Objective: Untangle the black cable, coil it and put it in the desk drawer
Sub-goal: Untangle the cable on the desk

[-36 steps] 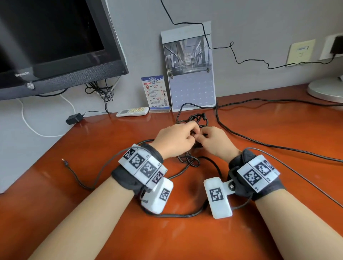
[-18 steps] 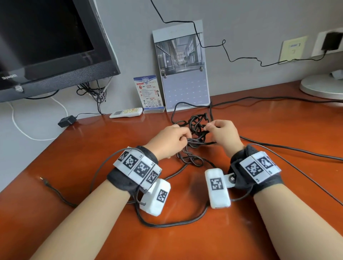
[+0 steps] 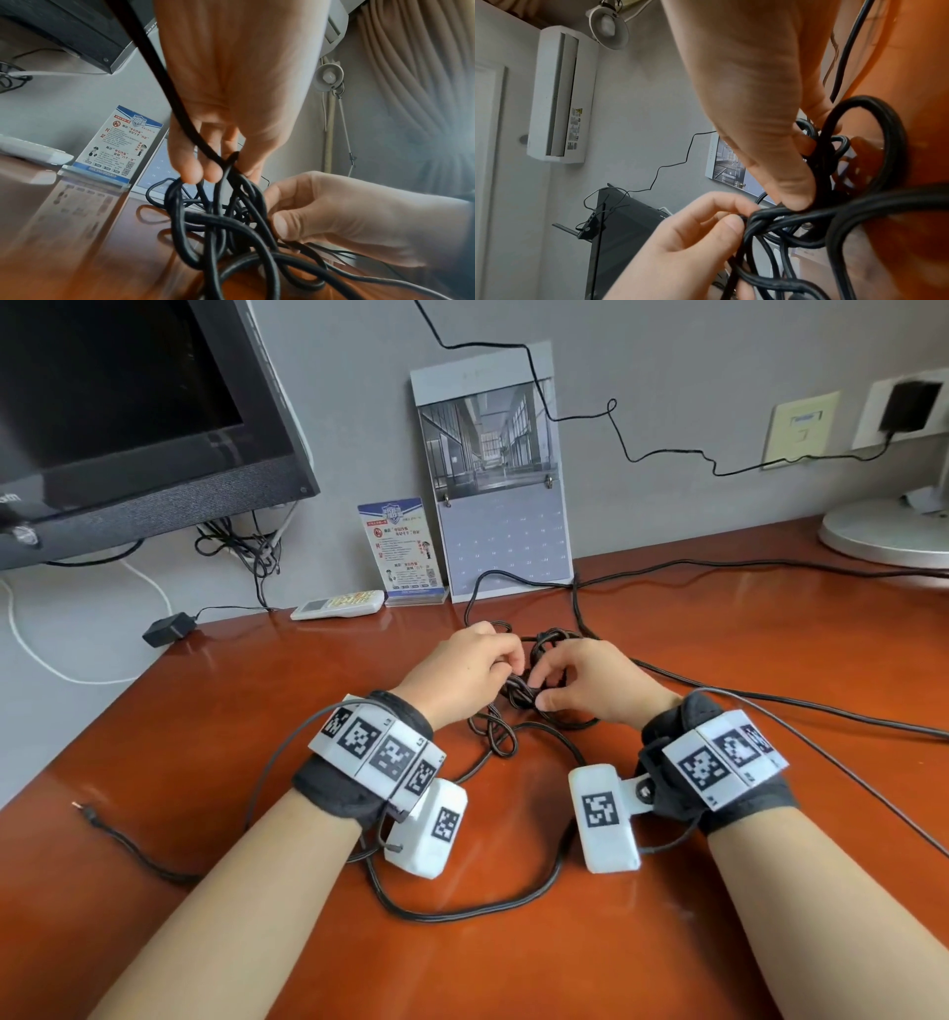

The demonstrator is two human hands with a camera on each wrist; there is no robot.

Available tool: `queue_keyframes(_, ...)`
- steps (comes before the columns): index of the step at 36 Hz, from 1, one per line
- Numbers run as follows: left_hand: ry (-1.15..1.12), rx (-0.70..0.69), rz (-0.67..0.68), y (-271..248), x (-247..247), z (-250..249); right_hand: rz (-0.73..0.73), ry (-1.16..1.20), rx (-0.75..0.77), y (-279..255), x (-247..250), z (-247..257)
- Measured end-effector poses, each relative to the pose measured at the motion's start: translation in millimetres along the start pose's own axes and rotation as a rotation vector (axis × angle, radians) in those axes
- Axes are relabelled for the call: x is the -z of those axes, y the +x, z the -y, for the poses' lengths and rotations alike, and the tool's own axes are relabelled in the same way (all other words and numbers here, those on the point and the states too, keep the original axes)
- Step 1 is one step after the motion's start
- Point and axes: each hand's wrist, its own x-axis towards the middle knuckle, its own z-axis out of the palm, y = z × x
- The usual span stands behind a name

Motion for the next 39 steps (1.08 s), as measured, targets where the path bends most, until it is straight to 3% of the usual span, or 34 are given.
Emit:
queue_keyframes(7, 0.087, 0.015, 0.113, -2, 1, -1, -0.026, -0.085, -0.019, 0, -5, 4)
queue_keyframes(11, 0.128, 0.018, 0.092, -4, 2, -1, -0.139, -0.133, -0.037, 2, -8, 8)
queue_keyframes(14, 0.123, 0.033, 0.056, -5, 7, 4, -0.324, -0.078, -0.15, 5, -1, 4)
queue_keyframes(17, 0.053, 0.079, 0.116, -9, 10, 10, -0.486, 0.077, -0.322, 7, 11, -9)
queue_keyframes(22, -0.005, 0.114, 0.14, -9, 8, 7, -0.464, 0.209, -0.482, 6, 13, -21)
queue_keyframes(25, -0.008, 0.118, 0.114, -6, 8, 3, -0.45, 0.157, -0.393, 5, 11, -21)
queue_keyframes(29, -0.049, 0.131, 0.112, 0, 8, -2, -0.489, 0.019, -0.077, 4, 5, -7)
queue_keyframes(32, -0.138, 0.18, 0.138, 6, 9, -5, -0.33, -0.085, 0.12, 5, -5, 3)
queue_keyframes(35, -0.194, 0.251, 0.211, 13, 13, -7, -0.179, -0.165, 0.12, 5, -12, 5)
queue_keyframes(39, -0.195, 0.353, 0.355, 23, 23, -16, -0.216, -0.212, 0.063, 5, -11, 7)
